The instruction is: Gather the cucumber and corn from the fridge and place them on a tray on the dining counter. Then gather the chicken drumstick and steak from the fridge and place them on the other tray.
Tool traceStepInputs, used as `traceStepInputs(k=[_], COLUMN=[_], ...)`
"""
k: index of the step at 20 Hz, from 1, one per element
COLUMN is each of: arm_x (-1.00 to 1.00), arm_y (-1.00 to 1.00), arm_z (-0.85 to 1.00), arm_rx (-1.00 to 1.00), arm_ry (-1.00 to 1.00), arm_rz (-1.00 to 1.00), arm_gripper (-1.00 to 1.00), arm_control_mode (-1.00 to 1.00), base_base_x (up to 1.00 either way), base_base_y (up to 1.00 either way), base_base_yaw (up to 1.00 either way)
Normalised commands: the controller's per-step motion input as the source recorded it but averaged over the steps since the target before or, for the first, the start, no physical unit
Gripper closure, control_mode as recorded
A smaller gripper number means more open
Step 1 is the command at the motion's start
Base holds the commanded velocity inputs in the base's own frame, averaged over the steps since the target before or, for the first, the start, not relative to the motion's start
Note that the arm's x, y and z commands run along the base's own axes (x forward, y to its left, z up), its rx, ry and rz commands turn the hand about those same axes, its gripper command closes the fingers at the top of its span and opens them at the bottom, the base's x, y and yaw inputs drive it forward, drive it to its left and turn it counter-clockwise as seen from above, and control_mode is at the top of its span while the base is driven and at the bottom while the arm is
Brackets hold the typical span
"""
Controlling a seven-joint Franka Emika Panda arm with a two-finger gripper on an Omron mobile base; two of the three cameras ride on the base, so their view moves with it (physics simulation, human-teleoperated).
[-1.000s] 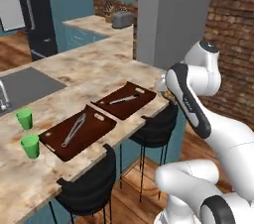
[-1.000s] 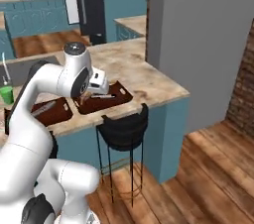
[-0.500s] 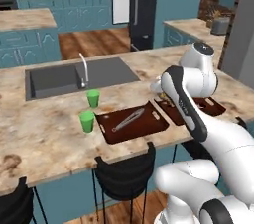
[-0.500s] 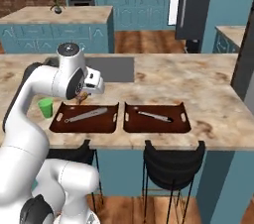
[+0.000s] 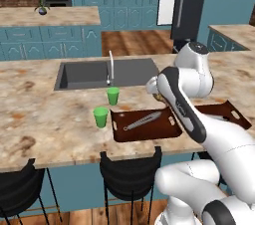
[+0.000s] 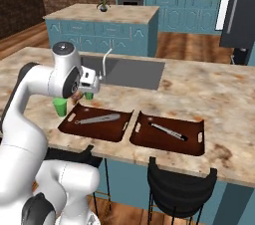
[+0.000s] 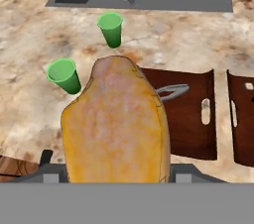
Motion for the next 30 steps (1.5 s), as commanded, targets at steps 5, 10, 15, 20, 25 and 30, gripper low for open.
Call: traceStepInputs(k=[5,10,15,20,25,30], arm_x=[0.00,0.00,0.52,0.66,0.12,0.02], arm_y=[0.00,0.00,-0.61,-0.07,0.11,-0.02], arm_z=[0.00,0.00,-0.63,-0.85,-0.70,-0.42], arm_rx=[0.00,0.00,-0.11,-0.15,-0.09,0.00], arm_ry=[0.00,0.00,0.08,0.01,0.01,0.01], arm_rz=[0.00,0.00,0.00,-0.17,-0.32,-0.30], arm_gripper=[1.00,1.00,1.00,1.00,1.00,1.00], arm_control_mode=[1.00,1.00,-1.00,-1.00,-1.00,-1.00], base_base_x=[0.00,0.04,0.00,0.00,0.00,0.00], base_base_y=[0.00,-0.08,0.00,0.00,0.00,0.00], base_base_yaw=[0.00,0.00,0.00,0.00,0.00,0.00])
